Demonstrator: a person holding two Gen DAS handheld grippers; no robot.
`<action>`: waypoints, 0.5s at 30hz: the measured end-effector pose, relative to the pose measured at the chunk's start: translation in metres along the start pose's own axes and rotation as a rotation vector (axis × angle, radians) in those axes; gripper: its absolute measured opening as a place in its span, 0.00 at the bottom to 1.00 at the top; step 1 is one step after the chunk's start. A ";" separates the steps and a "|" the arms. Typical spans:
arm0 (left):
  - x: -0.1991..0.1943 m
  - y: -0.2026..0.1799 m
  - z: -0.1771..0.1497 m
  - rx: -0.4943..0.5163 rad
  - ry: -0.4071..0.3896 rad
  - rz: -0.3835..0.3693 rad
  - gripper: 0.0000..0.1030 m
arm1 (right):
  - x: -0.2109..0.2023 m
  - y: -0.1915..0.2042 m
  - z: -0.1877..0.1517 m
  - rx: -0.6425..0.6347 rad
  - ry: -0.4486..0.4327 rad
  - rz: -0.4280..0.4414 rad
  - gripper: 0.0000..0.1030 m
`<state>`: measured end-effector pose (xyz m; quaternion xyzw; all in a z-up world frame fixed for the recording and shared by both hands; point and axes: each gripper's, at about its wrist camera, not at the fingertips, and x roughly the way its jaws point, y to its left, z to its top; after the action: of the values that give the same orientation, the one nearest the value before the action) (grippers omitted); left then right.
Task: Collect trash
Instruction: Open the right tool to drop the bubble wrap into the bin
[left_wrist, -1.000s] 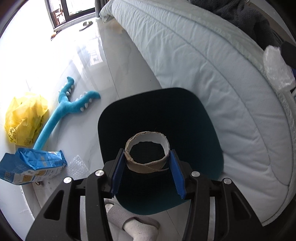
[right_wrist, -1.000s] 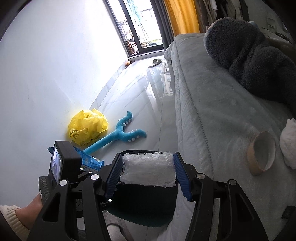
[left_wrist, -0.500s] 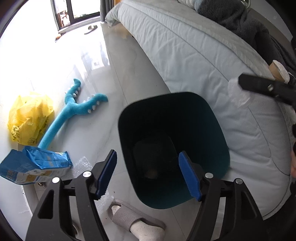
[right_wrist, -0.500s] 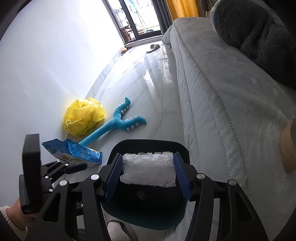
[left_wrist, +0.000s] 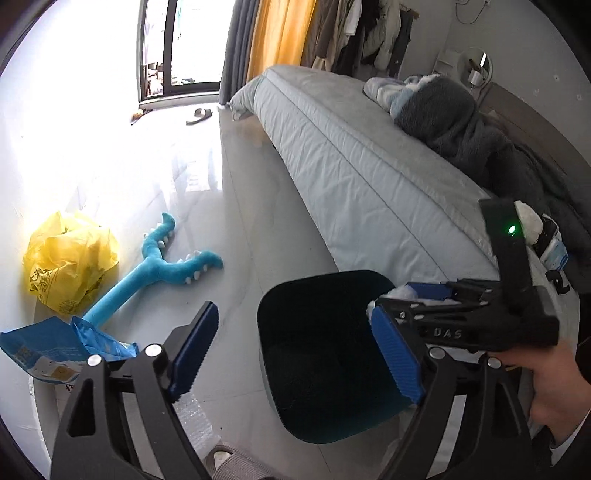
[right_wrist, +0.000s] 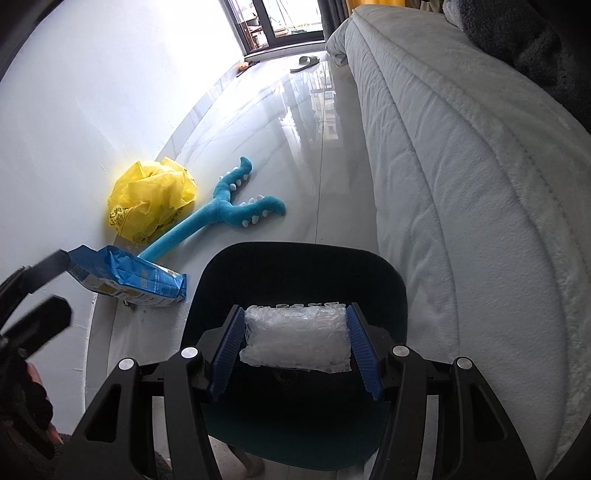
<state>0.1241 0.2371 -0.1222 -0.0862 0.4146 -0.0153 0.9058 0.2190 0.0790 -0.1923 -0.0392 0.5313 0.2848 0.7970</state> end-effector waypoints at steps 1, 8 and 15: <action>-0.005 0.000 0.001 0.005 -0.018 0.007 0.86 | 0.003 0.000 0.000 -0.001 0.006 -0.002 0.56; -0.034 -0.002 0.017 0.012 -0.109 0.073 0.87 | 0.030 0.004 -0.012 -0.016 0.067 -0.030 0.56; -0.053 -0.012 0.030 0.021 -0.129 0.106 0.88 | 0.043 0.010 -0.019 -0.040 0.100 -0.056 0.56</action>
<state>0.1122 0.2352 -0.0609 -0.0553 0.3592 0.0340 0.9310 0.2105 0.0983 -0.2352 -0.0841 0.5636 0.2704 0.7760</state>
